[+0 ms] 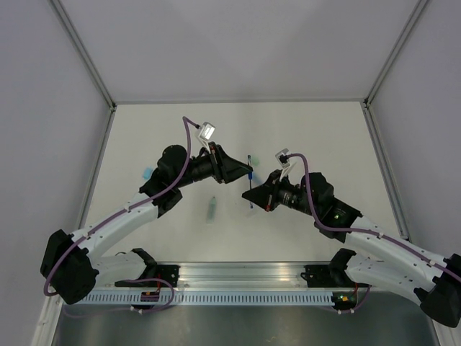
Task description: Insert the pens into the pen caps
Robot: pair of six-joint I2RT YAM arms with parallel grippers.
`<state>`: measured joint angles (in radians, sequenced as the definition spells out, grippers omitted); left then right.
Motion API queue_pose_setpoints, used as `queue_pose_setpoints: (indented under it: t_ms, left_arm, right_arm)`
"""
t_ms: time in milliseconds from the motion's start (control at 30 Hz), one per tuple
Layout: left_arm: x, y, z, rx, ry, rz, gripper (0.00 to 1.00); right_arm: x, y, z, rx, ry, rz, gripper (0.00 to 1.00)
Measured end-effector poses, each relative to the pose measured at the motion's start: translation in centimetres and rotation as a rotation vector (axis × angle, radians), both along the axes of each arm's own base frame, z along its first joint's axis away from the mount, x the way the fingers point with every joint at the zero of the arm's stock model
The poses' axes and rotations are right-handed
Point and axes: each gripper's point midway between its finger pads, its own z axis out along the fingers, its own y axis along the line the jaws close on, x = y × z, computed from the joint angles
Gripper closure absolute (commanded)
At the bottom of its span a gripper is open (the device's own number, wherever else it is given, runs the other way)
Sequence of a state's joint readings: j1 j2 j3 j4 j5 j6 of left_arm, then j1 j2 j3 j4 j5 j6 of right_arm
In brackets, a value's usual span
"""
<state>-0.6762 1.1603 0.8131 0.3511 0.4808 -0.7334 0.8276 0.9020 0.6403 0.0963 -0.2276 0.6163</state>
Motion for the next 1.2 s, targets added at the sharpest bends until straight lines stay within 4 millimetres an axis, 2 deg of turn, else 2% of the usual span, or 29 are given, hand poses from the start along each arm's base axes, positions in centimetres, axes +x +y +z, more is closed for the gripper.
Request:
queue_pose_setpoints:
  t_ms: [233, 367, 500, 867, 1000, 1100, 1200]
  left_arm:
    - [0.3, -0.2, 2.4, -0.006, -0.02, 0.0, 0.41]
    - [0.4, -0.2, 3.6, -0.014, -0.034, 0.001, 0.41]
    - [0.4, -0.3, 3.8, -0.012, -0.036, 0.001, 0.44]
    - [0.8, -0.6, 2.2, 0.019, -0.001, -0.002, 0.62]
    - [1.0, -0.8, 1.6, 0.033, 0.011, -0.003, 0.87]
    - [0.9, -0.8, 1.5, 0.036, 0.009, -0.009, 0.98]
    - [0.7, -0.8, 1.4, 0.034, 0.007, -0.019, 0.98]
  right_arm:
    - [-0.3, 0.0, 0.4, 0.007, -0.009, 0.008, 1.0]
    - [-0.5, 0.1, 0.3, 0.007, -0.008, 0.014, 1.0]
    - [-0.6, 0.1, 0.3, 0.007, -0.008, 0.018, 1.0]
    - [-0.7, 0.6, -0.4, -0.01, 0.007, 0.03, 1.0]
    - [-0.9, 0.8, -0.7, -0.017, 0.013, 0.038, 1.0]
    - [-1.0, 0.8, -0.8, -0.02, 0.015, 0.038, 1.0]
    - [-1.0, 0.8, -0.8, -0.026, 0.018, 0.036, 1.0]
